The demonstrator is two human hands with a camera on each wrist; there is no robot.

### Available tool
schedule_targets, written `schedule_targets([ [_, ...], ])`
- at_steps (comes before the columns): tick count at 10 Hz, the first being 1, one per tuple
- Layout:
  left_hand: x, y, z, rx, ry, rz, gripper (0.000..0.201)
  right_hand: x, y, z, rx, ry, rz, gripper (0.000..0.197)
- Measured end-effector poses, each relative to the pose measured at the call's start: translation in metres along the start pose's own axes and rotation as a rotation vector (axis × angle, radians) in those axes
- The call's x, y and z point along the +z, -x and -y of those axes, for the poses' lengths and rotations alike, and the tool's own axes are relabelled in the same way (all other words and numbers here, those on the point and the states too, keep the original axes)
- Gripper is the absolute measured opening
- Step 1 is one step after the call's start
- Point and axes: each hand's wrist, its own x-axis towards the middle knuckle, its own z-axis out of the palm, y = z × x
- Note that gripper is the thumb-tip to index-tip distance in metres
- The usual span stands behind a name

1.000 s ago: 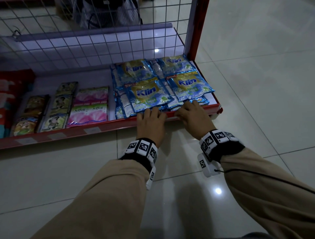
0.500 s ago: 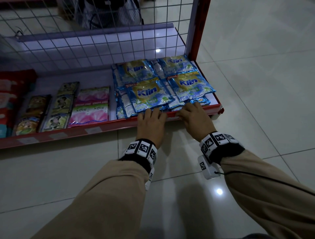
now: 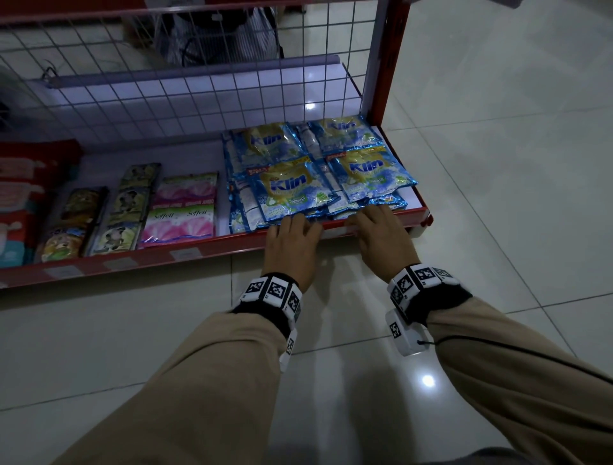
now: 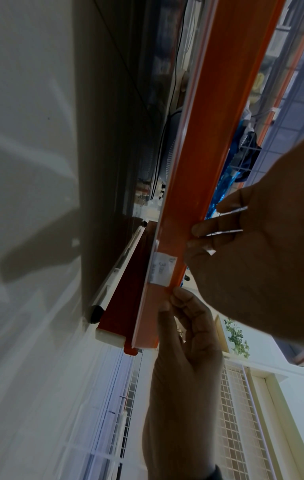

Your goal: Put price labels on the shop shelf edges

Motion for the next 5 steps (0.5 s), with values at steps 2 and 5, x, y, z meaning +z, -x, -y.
schedule_targets([
  [2,-0.007,0.008,0.004,0.016,-0.034,0.036,0.049,-0.005,0.007,-0.001,-0.050,0.004,-0.016,0.025],
  [5,-0.058,0.004,0.007,0.008,-0.120,0.142,0.036,-0.052,-0.003,0.005,-0.026,0.005,-0.015,0.029],
])
